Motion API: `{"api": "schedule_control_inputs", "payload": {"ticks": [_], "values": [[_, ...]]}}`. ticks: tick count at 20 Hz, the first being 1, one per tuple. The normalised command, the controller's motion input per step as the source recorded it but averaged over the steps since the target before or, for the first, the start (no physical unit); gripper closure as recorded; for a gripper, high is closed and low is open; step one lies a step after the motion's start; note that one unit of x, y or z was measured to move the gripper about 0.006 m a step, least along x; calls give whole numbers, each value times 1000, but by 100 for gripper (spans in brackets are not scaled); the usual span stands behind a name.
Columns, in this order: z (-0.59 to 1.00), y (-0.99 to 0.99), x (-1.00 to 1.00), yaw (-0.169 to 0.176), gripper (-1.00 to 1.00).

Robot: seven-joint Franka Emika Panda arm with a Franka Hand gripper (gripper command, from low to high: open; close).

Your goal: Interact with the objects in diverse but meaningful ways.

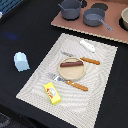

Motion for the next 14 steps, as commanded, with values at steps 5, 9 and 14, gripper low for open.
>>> {"api": "schedule_control_inputs", "payload": {"ticks": [5,9,14], "values": [[-131,-179,67,10,-100],[-292,-431,111,2,-100],[-183,-534,179,25,-100]]}}
